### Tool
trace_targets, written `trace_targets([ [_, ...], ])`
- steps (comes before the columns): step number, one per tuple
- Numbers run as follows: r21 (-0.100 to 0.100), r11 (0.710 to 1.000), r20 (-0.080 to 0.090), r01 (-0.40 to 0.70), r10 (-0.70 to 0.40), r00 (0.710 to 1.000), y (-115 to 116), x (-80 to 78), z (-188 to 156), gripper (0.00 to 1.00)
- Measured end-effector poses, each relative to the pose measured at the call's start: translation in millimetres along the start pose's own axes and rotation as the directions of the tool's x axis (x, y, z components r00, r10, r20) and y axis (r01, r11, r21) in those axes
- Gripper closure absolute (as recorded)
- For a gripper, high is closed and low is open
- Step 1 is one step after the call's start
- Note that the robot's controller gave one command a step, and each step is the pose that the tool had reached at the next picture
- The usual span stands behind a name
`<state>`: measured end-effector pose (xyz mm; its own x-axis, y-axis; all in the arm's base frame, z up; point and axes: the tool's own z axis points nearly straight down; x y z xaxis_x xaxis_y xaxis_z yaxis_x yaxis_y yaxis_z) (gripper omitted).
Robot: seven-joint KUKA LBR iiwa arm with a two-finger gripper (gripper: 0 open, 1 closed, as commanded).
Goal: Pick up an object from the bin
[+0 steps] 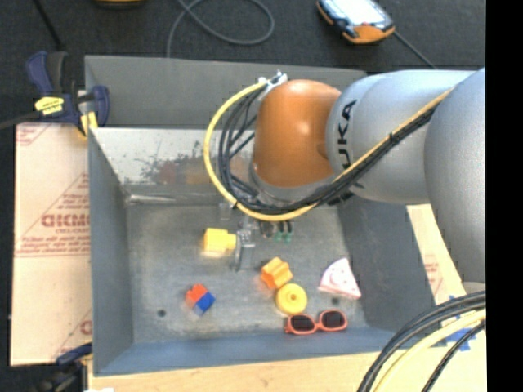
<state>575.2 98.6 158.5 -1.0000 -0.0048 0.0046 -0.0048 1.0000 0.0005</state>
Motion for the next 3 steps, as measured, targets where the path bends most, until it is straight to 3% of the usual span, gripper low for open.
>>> trace_targets([
  [1, -0.001, 1.000, 0.008, -0.004, 0.004, 1.000, -0.6, -1.5, -5.0, 1.00],
  [2, -0.001, 1.000, 0.008, -0.006, 0.006, 1.000, -0.6, -1.5, -5.0, 0.00],
  [3, -0.001, 1.000, 0.008, -0.007, 0.007, 1.000, -0.6, -1.5, -5.0, 0.00],
])
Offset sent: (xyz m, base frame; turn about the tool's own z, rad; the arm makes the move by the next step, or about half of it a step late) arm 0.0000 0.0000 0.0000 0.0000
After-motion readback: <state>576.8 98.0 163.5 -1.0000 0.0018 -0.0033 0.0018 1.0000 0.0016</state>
